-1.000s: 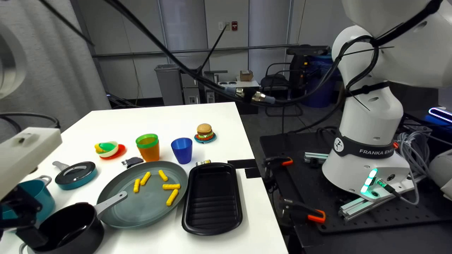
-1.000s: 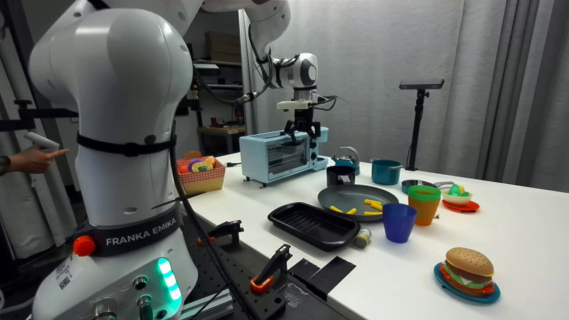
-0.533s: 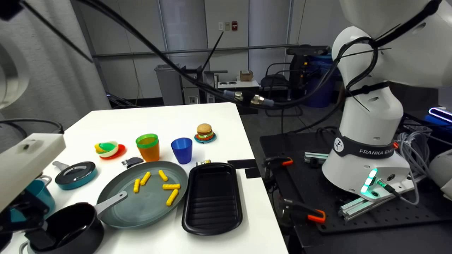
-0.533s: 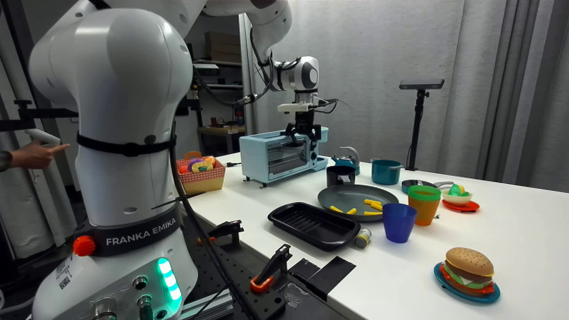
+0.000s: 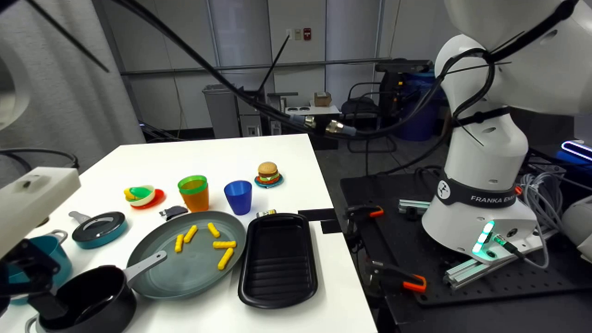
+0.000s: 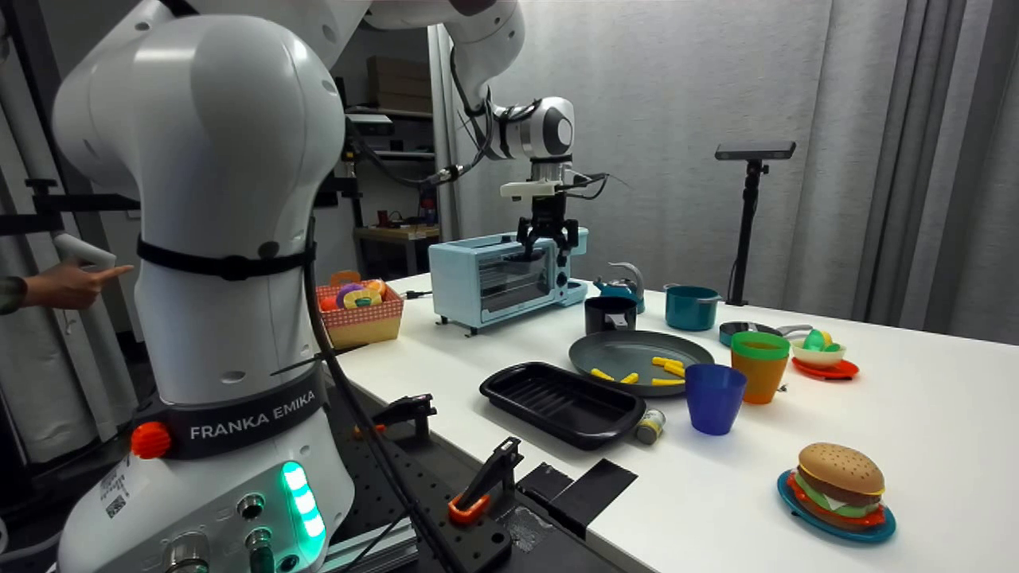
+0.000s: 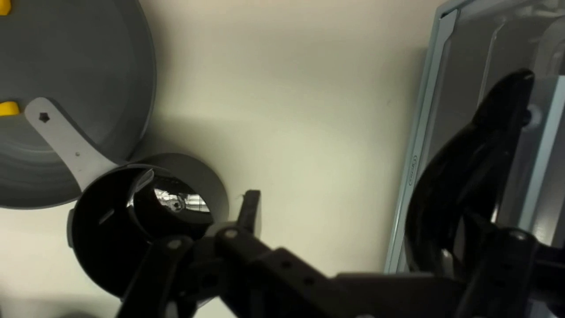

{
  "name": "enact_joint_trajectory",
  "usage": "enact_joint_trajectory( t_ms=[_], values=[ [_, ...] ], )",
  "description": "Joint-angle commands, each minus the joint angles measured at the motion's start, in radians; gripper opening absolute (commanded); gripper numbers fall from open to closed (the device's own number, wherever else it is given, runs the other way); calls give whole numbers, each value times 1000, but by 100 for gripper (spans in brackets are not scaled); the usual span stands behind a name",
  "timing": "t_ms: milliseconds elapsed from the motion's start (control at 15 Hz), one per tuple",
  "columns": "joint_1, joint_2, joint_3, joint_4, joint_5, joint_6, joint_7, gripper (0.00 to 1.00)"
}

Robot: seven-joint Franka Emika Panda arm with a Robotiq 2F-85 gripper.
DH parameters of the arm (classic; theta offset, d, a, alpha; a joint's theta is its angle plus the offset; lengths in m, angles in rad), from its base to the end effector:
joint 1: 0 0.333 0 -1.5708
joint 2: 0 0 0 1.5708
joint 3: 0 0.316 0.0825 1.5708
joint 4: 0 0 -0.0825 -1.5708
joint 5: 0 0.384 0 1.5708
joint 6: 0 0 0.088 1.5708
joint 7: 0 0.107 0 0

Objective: Open the 3 in 1 machine's oven door

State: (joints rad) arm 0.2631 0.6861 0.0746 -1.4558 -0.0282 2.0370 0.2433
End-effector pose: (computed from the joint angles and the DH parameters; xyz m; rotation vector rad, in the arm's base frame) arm 0.6715 0.2245 0.2724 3.1269 0.1470 -0.1651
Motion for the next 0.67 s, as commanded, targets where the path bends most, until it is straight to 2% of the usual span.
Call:
enact_joint_trajectory(
  t_ms=[0,600],
  values=[
    [-13,27,-5,43,17,-32,17,100],
    [-43,32,-19,35,31,-28,22,100]
  ],
)
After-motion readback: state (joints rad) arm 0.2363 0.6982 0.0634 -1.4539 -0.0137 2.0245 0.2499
